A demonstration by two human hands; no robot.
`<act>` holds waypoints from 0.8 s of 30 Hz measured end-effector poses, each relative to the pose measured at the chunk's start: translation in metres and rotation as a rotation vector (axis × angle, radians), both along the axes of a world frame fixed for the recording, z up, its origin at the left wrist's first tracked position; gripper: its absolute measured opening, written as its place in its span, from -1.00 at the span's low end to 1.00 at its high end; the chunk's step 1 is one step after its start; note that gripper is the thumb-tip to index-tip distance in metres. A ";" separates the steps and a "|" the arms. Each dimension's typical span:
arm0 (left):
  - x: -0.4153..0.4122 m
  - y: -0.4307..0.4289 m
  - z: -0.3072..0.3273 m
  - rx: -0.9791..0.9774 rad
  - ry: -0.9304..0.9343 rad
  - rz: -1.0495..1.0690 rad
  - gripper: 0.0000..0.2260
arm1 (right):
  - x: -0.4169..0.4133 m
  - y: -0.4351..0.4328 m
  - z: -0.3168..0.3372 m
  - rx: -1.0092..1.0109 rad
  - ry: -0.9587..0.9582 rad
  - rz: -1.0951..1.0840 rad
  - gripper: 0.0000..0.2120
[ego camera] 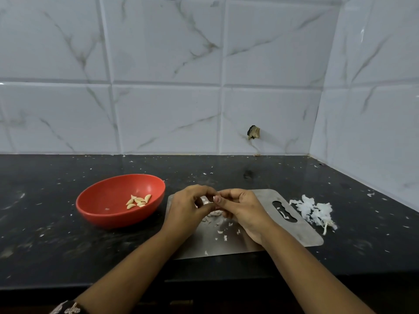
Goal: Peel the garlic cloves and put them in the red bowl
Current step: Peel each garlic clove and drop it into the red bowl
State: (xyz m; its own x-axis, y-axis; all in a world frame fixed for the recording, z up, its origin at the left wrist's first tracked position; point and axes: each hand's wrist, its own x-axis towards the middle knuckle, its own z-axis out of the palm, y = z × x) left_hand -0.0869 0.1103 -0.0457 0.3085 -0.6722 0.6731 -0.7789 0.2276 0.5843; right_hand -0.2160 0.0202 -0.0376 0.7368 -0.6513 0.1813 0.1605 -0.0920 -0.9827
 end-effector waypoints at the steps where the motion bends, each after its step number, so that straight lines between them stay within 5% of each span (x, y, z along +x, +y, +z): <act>1: 0.001 0.000 0.000 -0.005 0.021 0.009 -0.74 | 0.000 -0.001 0.000 0.034 -0.009 0.024 -0.86; 10: 0.007 -0.002 0.001 0.019 0.330 -0.105 -0.82 | -0.003 -0.003 0.000 0.050 -0.018 -0.015 -0.85; 24: 0.007 0.001 0.001 0.033 0.096 0.005 -0.87 | -0.003 -0.004 -0.001 0.001 -0.035 -0.021 -0.88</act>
